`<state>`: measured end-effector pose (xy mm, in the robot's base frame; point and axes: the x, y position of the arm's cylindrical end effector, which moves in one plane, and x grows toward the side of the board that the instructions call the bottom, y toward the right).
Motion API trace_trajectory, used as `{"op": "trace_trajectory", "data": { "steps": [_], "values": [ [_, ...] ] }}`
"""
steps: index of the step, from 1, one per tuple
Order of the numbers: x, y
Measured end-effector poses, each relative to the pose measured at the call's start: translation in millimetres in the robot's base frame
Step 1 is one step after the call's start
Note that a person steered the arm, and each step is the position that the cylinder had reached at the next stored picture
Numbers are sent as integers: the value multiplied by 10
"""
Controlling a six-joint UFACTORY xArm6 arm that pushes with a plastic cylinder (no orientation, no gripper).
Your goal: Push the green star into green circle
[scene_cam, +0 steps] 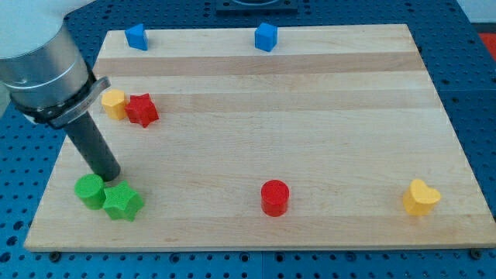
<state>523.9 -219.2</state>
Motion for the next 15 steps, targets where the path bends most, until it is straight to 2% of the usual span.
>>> {"op": "trace_trajectory", "data": {
  "steps": [2,4,6,7,8,11,15],
  "values": [
    [9,-94],
    [-110,495],
    [193,997],
    [431,1050],
    [589,935],
    [590,528],
    [513,557]
  ]
}}
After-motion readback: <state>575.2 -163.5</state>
